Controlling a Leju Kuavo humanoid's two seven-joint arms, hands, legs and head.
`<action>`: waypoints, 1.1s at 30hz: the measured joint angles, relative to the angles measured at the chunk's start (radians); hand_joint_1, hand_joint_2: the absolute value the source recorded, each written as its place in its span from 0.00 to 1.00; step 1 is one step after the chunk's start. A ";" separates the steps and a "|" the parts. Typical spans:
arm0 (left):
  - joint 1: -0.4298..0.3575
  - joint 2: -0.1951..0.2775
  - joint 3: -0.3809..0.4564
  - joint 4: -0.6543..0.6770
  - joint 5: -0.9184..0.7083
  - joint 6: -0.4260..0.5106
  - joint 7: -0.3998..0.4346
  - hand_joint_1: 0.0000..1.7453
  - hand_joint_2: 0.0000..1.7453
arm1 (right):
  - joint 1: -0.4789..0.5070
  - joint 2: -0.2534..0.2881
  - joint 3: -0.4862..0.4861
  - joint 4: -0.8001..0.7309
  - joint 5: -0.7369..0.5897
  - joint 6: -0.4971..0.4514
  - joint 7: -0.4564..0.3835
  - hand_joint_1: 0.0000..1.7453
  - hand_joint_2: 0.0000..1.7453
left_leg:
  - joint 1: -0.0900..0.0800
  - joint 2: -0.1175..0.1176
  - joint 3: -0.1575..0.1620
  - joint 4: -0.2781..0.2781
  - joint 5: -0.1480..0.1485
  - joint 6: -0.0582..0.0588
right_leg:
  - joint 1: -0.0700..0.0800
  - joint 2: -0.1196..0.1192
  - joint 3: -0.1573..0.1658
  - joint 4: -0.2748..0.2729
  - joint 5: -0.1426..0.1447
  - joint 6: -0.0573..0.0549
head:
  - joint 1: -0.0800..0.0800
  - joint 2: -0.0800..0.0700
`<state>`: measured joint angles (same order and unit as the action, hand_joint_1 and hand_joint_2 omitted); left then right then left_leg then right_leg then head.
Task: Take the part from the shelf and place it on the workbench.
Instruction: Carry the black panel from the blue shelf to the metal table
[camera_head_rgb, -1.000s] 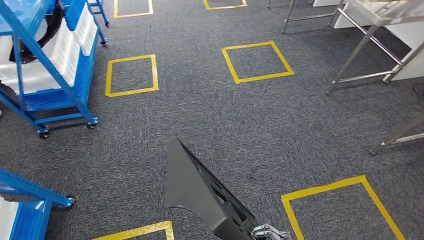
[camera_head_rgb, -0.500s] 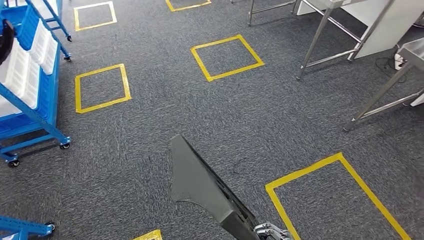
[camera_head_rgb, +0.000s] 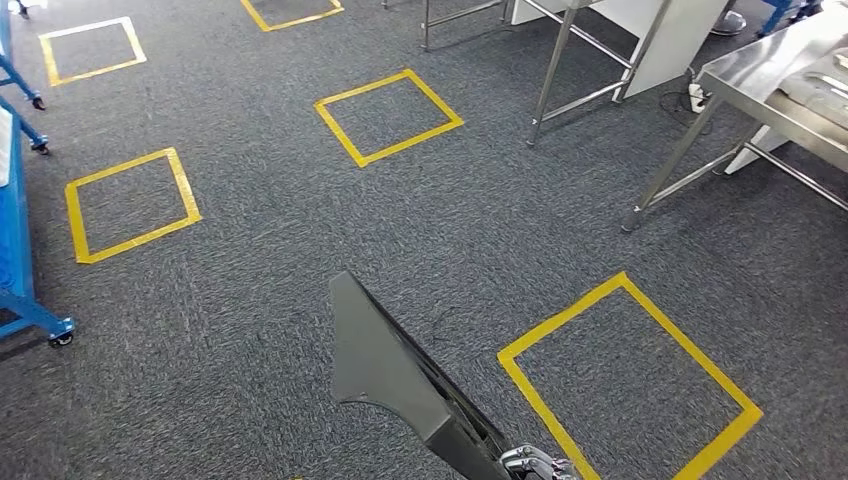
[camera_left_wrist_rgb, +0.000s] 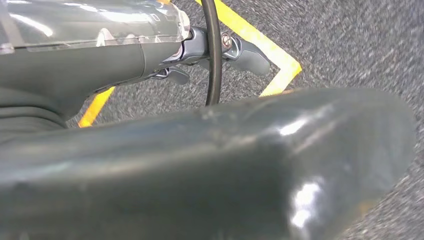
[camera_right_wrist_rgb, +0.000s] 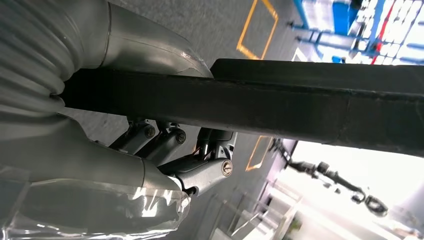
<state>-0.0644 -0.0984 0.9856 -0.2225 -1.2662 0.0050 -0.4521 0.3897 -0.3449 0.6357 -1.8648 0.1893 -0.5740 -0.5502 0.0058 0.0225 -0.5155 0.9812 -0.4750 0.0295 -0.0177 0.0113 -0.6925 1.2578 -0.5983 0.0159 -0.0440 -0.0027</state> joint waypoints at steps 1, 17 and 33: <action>0.001 0.000 0.000 0.000 0.000 0.000 -0.001 0.00 0.00 | 0.000 0.002 0.000 0.002 0.002 0.000 0.002 1.00 1.00 | -0.001 0.013 0.000 0.001 -0.002 -0.001 | -0.002 -0.005 -0.008 0.019 0.000 0.002 | 0.000 0.000; 0.002 -0.011 0.009 0.001 0.004 0.006 -0.008 0.00 0.00 | 0.006 0.001 -0.006 0.011 0.015 0.013 0.015 1.00 1.00 | 0.003 -0.015 -0.115 0.300 -0.148 -0.055 | 0.008 0.035 0.130 -0.241 0.119 -0.047 | 0.000 0.000; 0.004 -0.018 0.014 0.001 0.011 0.009 -0.009 0.00 0.00 | 0.015 0.010 -0.019 0.016 0.025 0.028 0.023 1.00 1.00 | 0.006 0.033 0.002 -0.003 -0.002 -0.005 | -0.009 -0.011 0.012 -0.012 0.025 0.009 | 0.000 0.000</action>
<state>-0.0600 -0.1167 0.9995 -0.2213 -1.2553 0.0141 -0.4612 0.4044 -0.3349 0.6166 -1.8486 0.2140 -0.5463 -0.5271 0.0114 0.0556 -0.5133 0.9779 -0.4772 0.0248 -0.0268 0.0004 -0.6809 1.2460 -0.5729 0.0249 -0.0439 -0.0027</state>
